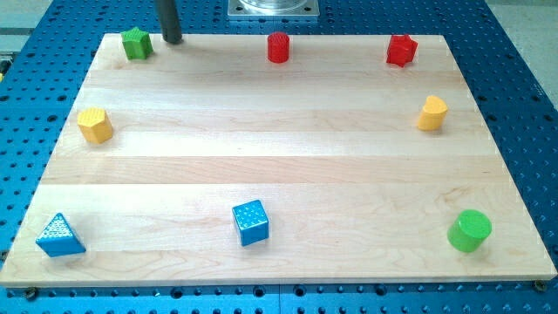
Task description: Slide the green star diagonal to the yellow hexagon
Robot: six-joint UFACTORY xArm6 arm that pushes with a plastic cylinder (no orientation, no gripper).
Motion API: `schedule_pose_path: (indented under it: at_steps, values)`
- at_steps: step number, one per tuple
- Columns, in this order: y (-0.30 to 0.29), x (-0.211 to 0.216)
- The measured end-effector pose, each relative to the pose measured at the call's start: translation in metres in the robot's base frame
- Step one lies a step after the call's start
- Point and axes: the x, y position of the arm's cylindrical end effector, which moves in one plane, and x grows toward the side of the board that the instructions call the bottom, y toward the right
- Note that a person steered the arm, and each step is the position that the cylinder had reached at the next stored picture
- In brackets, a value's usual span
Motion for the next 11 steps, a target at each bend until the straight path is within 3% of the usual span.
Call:
schedule_pose_path:
  at_steps: [2, 3, 4, 5, 9, 10, 11]
  values:
    - [-0.005, 0.0]
    - [-0.03, 0.0]
    - [-0.1, 0.009]
    - [-0.116, 0.023]
    - [-0.032, 0.032]
    - [-0.011, 0.003]
    - [-0.001, 0.01]
